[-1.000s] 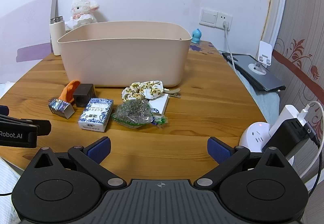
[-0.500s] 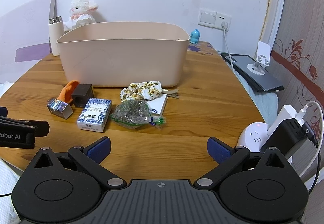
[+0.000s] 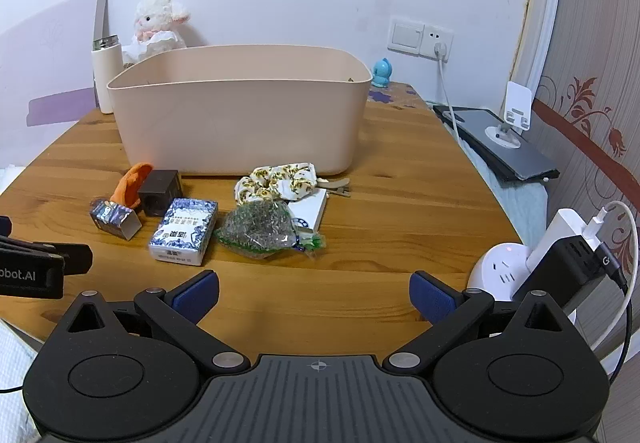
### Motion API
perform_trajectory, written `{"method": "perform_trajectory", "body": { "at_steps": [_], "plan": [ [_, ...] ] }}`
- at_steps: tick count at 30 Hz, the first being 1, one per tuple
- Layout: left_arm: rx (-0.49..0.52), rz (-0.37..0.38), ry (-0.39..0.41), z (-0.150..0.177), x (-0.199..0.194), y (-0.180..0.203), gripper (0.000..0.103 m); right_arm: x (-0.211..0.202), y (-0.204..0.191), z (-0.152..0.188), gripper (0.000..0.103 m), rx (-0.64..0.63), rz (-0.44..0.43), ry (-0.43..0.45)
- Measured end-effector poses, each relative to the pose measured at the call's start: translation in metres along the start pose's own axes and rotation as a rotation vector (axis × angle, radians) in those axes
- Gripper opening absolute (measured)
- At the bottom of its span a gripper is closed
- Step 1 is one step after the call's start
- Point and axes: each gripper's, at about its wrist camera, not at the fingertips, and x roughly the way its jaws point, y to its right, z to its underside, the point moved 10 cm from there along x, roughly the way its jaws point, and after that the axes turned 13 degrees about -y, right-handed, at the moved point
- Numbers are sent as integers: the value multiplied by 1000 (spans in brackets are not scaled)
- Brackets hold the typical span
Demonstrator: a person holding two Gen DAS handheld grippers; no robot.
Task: Organize objects
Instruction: 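Move both tools toward the items in front of the beige basket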
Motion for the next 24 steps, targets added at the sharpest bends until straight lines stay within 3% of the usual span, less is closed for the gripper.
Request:
{"method": "perform_trajectory", "body": {
  "at_steps": [24],
  "plan": [
    [36, 26, -16, -17, 21, -5, 103, 16, -7, -19, 102, -7, 1, 9]
  ]
}}
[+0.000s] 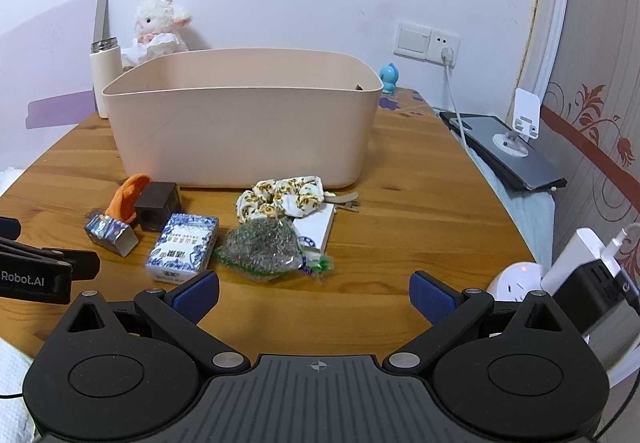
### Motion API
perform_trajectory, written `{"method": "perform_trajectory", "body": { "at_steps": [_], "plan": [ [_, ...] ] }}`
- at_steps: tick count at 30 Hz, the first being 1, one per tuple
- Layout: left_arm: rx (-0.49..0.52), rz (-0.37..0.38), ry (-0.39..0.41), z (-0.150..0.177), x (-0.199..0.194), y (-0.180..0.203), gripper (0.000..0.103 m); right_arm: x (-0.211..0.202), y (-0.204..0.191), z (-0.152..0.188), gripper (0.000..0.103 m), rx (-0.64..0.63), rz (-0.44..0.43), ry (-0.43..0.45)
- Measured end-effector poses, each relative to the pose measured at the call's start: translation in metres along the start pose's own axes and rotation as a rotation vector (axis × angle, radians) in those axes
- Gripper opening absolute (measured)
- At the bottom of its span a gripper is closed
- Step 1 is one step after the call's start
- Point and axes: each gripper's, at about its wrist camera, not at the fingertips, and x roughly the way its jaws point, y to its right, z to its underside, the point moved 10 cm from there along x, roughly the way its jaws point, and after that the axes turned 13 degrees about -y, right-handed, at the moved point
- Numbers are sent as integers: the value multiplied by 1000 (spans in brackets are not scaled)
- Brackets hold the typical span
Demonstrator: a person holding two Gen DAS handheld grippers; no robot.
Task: Organize objects
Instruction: 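Move both tools toward the items in front of the beige basket, then grasp the dark blue card box with left tool while right tool grasps green mesh bag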
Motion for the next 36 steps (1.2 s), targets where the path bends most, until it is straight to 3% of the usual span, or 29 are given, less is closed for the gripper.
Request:
{"method": "perform_trajectory", "body": {
  "at_steps": [27, 33, 36],
  "plan": [
    [0, 5, -58, -34, 62, -14, 103, 56, -30, -18, 92, -167, -68, -33],
    [1, 39, -98, -35, 76, -15, 102, 67, -38, -14, 78, -192, -78, -65],
    [14, 50, -83, -36, 75, -13, 94, 69, -42, -11, 66, -196, -96, -76]
  ]
}}
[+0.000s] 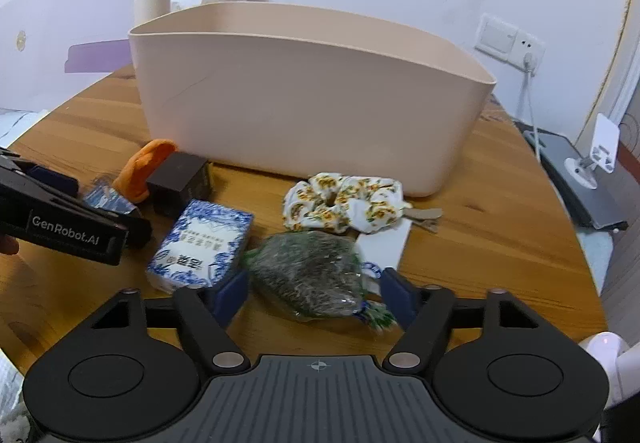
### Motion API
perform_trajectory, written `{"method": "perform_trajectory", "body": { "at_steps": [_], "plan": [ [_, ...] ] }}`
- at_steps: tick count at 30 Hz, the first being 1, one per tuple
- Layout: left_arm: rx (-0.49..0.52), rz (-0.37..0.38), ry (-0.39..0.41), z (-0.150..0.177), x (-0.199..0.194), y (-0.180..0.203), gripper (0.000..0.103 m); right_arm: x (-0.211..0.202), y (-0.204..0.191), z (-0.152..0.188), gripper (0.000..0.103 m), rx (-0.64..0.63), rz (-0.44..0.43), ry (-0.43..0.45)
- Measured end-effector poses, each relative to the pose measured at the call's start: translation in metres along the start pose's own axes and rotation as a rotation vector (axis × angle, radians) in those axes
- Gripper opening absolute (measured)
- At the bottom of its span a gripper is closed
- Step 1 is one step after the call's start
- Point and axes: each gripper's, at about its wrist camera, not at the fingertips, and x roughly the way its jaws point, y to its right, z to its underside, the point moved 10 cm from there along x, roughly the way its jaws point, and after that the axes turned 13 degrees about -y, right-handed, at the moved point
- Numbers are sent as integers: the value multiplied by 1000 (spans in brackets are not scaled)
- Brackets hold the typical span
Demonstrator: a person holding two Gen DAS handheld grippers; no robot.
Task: Organize objects
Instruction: 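Grasp the dark blue card box with left tool while right tool grasps green mesh bag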
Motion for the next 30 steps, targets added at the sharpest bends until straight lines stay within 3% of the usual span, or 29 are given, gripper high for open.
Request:
{"method": "perform_trajectory", "body": {
  "at_steps": [7, 9, 11, 19, 30],
  "plan": [
    [15, 11, 24, 0, -4, 0, 78, -2, -8, 4, 40, -31, -27, 5],
    [23, 18, 29, 1, -7, 2, 69, -2, -9, 6, 37, -30, -32, 12],
    [31, 25, 33, 1, -9, 1, 53, -2, -7, 7, 36, -13, -43, 21],
    [38, 54, 39, 9, -19, 4, 52, -15, 1, 7, 33, 28, -45, 64],
    [61, 39, 165, -7, -68, 5, 52, -58, 18, -13, 33, 61, -16, 195]
  ]
}}
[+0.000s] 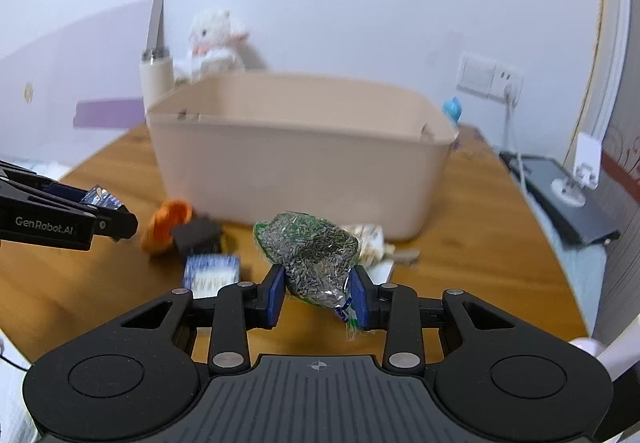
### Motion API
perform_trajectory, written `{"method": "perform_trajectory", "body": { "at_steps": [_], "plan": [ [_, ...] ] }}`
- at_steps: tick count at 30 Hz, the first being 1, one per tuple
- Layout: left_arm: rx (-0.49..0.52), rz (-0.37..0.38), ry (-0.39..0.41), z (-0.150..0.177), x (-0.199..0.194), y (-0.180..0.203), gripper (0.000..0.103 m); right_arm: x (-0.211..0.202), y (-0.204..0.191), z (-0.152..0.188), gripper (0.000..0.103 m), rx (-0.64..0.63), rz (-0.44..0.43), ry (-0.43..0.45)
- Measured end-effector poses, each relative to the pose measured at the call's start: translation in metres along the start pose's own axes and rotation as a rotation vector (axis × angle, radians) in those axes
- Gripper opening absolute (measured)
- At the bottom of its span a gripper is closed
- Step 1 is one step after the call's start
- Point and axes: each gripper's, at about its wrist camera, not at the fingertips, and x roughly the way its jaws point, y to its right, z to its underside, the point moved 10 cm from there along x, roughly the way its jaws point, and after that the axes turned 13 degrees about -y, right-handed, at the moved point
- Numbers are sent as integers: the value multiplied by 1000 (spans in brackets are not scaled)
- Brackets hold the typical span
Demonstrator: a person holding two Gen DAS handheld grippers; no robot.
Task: Organize objects
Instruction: 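Grasp the dark blue card box with left tool while right tool grasps green mesh bag, then lift both held items over the basket and open both tools to drop them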
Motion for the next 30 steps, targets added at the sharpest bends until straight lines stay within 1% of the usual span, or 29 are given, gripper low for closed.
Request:
{"method": "perform_trajectory", "body": {
  "at_steps": [5, 11, 15, 19, 22, 25, 27, 30],
  "plan": [
    [11, -5, 78, -28, -21, 2, 52, -16, 13, -32, 33, 15, 22, 80],
    [21, -6, 150, -65, -38, 8, 52, -24, 22, -71, 33, 12, 41, 149],
    [38, -41, 184, -89, -40, 10, 52, -26, 25, -96, 33, -2, 58, 185],
    [42, -82, 199, -112, -30, 11, 52, -15, 29, -117, 33, -15, 68, 191],
    [28, -98, 187, -130, -14, 11, 52, 0, 29, -132, 33, -25, 82, 179],
    [21, -99, 154, -146, 5, 13, 52, 18, 28, -141, 33, -27, 91, 150],
    [16, -94, 121, -154, 21, 16, 52, 34, 28, -144, 33, -27, 99, 118],
    [7, -77, 44, -161, 48, 19, 52, 55, 29, -144, 33, -29, 111, 70]
  ]
}}
